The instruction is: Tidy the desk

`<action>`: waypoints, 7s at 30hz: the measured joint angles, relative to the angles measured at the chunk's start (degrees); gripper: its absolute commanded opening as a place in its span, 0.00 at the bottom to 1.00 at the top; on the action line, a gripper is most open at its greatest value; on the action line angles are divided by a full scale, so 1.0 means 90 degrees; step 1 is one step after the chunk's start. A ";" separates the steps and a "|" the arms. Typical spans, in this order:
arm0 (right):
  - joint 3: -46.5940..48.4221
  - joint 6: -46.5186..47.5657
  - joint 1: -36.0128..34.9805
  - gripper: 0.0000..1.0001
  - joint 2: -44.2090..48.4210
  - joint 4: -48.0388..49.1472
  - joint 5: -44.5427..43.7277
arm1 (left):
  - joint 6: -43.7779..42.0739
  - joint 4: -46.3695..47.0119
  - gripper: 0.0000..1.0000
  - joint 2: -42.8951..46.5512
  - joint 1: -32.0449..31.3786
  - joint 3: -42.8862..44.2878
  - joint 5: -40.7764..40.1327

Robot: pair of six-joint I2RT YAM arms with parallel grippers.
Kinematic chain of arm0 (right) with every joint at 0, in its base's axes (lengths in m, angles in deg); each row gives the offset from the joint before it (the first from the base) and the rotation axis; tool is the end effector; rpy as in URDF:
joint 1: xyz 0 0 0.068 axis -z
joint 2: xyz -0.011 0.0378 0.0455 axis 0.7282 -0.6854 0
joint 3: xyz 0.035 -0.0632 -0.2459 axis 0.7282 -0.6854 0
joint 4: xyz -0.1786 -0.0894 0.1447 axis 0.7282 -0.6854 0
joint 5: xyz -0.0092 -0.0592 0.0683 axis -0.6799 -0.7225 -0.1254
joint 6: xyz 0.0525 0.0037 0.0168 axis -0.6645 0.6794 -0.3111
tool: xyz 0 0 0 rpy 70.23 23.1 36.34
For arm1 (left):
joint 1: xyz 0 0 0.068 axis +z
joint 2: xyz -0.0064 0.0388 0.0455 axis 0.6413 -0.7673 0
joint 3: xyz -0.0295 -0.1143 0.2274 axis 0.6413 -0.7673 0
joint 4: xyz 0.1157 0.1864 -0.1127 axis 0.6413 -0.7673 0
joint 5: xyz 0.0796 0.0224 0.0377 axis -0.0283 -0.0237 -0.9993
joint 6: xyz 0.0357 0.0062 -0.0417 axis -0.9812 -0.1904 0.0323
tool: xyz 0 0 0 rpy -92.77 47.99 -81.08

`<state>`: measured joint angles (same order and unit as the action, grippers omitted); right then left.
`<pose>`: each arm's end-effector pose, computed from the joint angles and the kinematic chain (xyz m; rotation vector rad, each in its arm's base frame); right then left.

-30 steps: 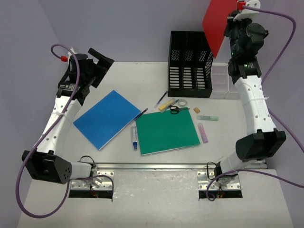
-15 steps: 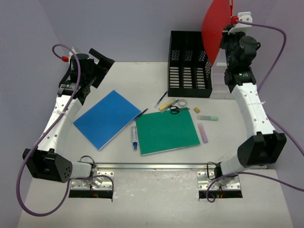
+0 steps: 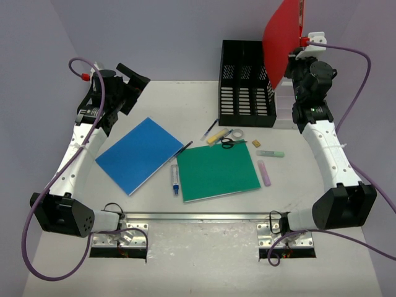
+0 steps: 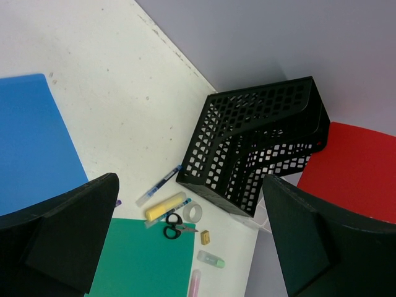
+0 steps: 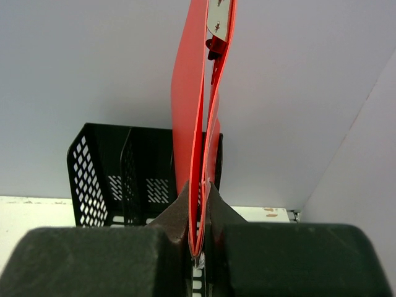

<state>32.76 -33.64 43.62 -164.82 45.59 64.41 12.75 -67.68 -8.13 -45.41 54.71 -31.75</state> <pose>0.3190 0.0126 0.4196 0.0893 1.3821 -0.0184 0.2835 -0.0255 0.3820 -0.8585 1.8383 -0.6168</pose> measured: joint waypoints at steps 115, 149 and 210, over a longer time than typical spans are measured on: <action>-0.1543 -0.0391 -0.0432 0.56 0.0838 -0.4437 0.3826 | -0.6131 0.0510 0.68 0.0768 0.0057 -0.2943 0.0480; -0.1061 -0.1799 -0.0877 0.55 -0.0630 -0.3765 0.3726 | -0.9336 0.1816 0.00 -0.0489 -0.1721 -0.5295 -0.1060; -0.1532 0.5234 -0.3173 0.71 -0.2774 -0.0712 0.5722 | -0.9175 -0.1828 0.00 0.0404 -0.0496 -0.2889 0.3426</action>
<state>18.97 13.47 15.07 -189.78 39.18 115.91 -69.83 -84.13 -4.49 -49.87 28.71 -0.91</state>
